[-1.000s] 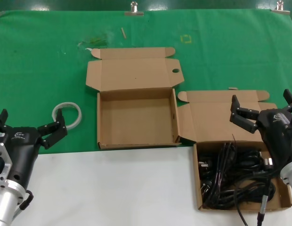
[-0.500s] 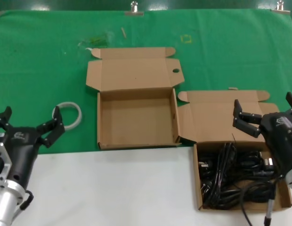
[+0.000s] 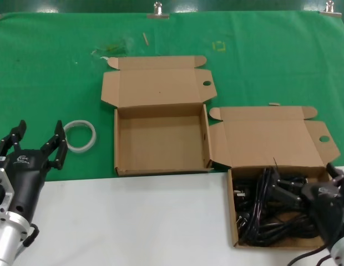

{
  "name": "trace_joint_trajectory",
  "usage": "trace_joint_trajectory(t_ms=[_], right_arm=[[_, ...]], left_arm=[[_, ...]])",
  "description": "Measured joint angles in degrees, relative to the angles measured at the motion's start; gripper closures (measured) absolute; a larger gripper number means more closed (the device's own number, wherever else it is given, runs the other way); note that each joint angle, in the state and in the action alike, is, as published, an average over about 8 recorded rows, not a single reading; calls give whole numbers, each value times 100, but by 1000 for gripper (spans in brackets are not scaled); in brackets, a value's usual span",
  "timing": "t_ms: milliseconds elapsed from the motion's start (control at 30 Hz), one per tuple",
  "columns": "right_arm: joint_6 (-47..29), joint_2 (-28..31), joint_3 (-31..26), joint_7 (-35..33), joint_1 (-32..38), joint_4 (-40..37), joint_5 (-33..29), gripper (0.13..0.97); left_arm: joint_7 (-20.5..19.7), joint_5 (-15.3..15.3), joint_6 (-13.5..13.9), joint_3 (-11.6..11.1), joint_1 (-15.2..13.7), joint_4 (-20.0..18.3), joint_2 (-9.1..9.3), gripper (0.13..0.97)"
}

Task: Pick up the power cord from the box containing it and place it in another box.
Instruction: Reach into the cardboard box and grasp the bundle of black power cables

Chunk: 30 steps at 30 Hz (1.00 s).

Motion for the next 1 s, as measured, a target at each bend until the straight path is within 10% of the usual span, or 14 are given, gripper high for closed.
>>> trace_joint_trajectory(t_ms=[400, 1000], right_arm=[[432, -1160, 101, 216, 528, -784, 327, 129], [1741, -1075, -1048, -653, 464, -114, 1909, 282]], left_arm=[[-1, 0, 0, 0, 0, 0, 0, 738], [-1, 1, 0, 0, 0, 0, 0, 940]])
